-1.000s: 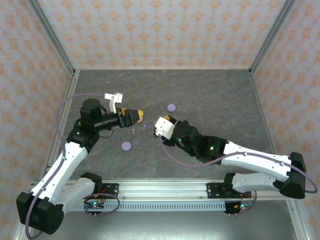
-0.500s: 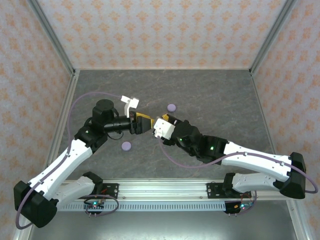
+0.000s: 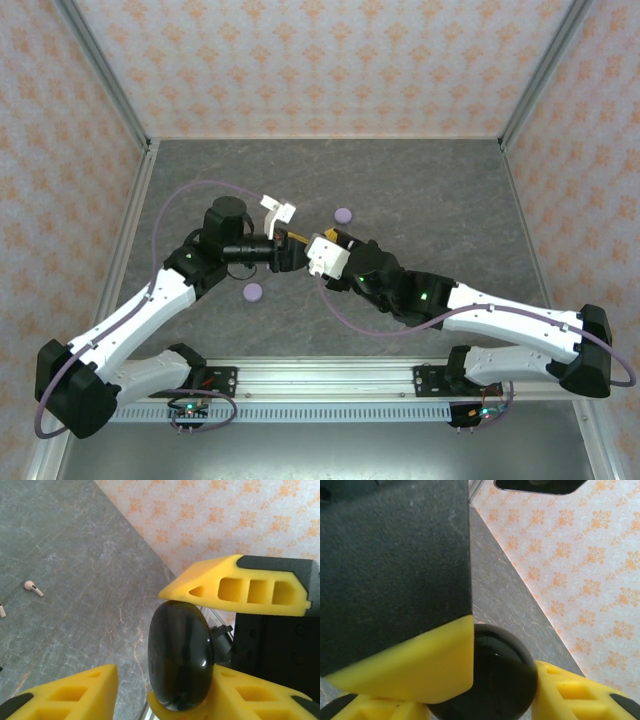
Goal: Insert the wireless bluetooth earbuds into the charging case
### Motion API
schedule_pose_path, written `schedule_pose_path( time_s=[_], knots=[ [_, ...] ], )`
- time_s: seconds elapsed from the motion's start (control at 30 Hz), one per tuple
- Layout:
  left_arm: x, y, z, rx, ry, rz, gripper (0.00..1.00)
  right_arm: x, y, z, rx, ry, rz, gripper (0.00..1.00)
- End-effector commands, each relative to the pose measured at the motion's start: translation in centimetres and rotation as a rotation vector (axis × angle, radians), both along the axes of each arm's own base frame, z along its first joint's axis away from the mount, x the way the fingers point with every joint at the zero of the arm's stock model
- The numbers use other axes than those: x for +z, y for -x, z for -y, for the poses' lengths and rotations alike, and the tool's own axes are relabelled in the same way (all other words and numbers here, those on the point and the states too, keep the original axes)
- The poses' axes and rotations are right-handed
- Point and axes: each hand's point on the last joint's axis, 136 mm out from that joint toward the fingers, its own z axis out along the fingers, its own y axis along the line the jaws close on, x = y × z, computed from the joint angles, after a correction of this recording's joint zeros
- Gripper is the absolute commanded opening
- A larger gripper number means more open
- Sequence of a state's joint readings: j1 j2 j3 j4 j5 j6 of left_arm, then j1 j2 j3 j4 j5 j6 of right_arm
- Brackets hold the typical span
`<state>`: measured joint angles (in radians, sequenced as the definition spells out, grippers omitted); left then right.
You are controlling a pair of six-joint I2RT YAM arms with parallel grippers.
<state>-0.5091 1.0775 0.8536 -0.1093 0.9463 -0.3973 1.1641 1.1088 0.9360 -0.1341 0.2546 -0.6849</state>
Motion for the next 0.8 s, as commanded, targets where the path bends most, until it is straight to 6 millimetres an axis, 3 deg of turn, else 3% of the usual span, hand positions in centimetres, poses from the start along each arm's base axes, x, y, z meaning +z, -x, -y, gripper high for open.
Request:
schedule_pose_path(
  time_s=[0.0,0.27,0.5,0.63,0.77],
  knots=[
    [0.6,1.2,0.6,-0.076,0.001,0.034,0.43,1.7,-0.2,-0.3,-0.008,-0.059,0.017,0.45],
    [0.1,1.4,0.9,-0.108,-0.025,0.045,0.22,1.4,-0.1,-0.3,-0.007,-0.053,-0.008,0.48],
    [0.6,0.4,0.4,-0.042,-0.048,0.122,0.16,0.7,0.5,1.4,-0.018,-0.077,-0.126,0.73],
    [1.3,-0.6,-0.1,0.022,-0.047,0.218,0.12,0.2,1.7,2.9,0.013,-0.155,-0.226,1.00],
    [1.8,-0.8,-0.2,0.036,-0.025,0.321,0.08,0.9,3.4,4.1,0.102,-0.314,-0.390,0.99]
  ],
)
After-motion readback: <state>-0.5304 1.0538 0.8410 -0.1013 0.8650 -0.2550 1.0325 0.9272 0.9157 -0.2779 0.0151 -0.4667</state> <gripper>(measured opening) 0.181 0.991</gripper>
